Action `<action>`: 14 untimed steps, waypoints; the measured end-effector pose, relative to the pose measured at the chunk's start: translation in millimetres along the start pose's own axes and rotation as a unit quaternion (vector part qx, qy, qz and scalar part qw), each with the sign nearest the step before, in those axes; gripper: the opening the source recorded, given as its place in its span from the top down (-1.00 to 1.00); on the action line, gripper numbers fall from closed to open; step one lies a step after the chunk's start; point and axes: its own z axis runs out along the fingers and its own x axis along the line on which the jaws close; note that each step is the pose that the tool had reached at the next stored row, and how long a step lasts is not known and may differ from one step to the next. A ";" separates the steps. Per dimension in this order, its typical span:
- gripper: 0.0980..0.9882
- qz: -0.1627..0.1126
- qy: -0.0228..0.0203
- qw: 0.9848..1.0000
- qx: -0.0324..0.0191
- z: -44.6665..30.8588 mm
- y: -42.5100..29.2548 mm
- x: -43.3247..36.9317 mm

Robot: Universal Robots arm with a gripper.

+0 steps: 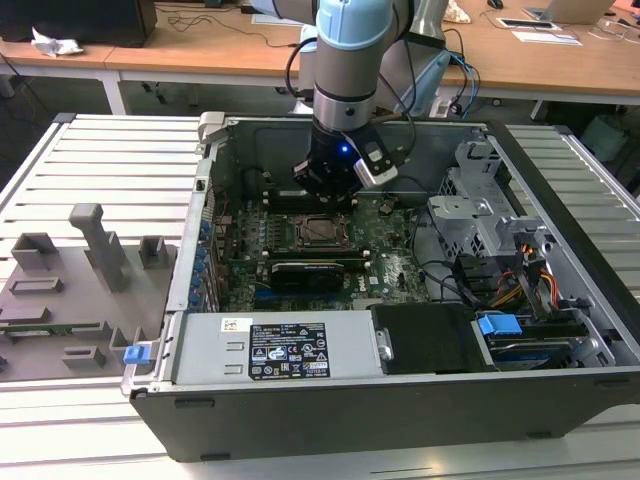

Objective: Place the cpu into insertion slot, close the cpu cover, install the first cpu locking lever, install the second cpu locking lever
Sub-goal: 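Install the first cpu locking lever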

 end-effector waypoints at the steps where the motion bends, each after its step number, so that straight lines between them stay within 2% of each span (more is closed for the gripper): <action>1: 0.98 0.000 0.000 1.000 0.000 -0.1 0.0 0.0; 14: 0.98 0.000 0.000 1.000 0.004 1.7 -0.3 -0.1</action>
